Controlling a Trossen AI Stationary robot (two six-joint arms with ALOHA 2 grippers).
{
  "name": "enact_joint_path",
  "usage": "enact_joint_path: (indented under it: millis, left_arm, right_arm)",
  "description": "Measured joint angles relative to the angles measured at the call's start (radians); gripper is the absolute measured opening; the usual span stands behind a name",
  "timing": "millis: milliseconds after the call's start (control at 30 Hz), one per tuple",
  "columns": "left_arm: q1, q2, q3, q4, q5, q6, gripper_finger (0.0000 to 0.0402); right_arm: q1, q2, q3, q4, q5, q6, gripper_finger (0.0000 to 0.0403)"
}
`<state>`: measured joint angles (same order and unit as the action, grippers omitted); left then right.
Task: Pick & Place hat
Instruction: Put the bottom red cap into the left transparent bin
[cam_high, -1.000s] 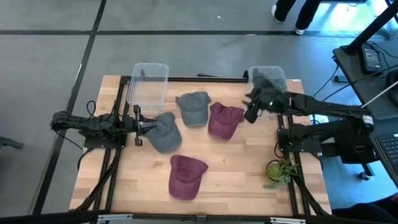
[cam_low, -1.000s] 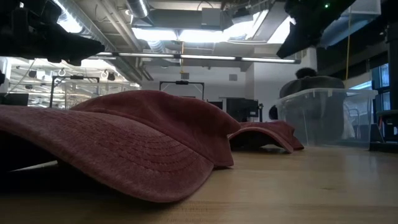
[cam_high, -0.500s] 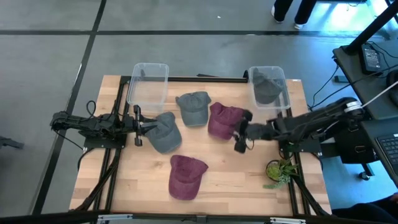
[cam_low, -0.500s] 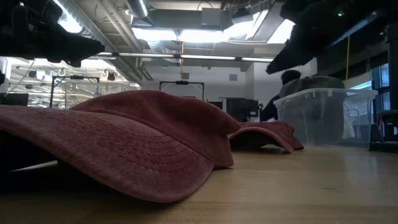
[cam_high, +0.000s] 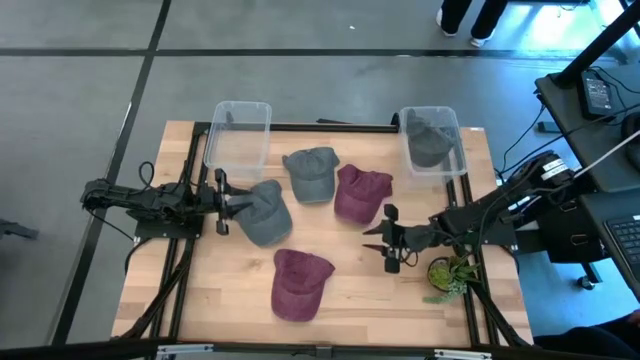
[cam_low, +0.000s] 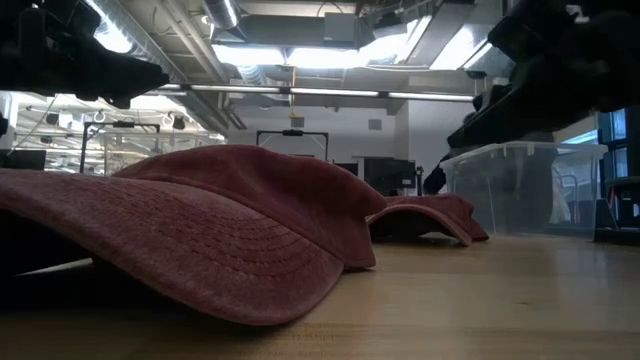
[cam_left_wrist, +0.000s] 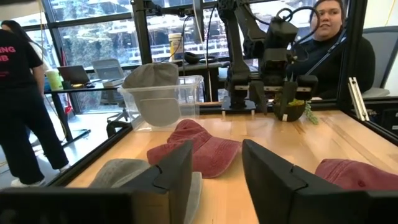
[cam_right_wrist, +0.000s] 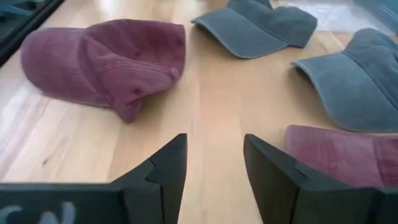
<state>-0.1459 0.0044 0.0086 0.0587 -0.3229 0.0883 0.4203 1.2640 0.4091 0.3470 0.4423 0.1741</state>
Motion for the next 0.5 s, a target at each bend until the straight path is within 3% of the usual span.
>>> enact_joint_path:
  millis: [233, 400, 500]
  left_arm:
    - [0.0, 0.0, 0.0, 0.049, 0.089, -0.071, 0.02]
    - [0.0, 0.0, 0.0, 0.049, 0.159, -0.171, 0.0209]
    - [0.0, 0.0, 0.0, 0.049, 0.152, -0.202, 0.0207]
  right_arm:
    - [0.003, 0.0, -0.005, 0.001, 0.001, 0.002, 0.0158]
    - [0.003, 0.0, -0.005, 0.0, 0.001, 0.003, 0.0158]
    - [0.003, 0.0, -0.005, -0.001, 0.001, 0.003, 0.0159]
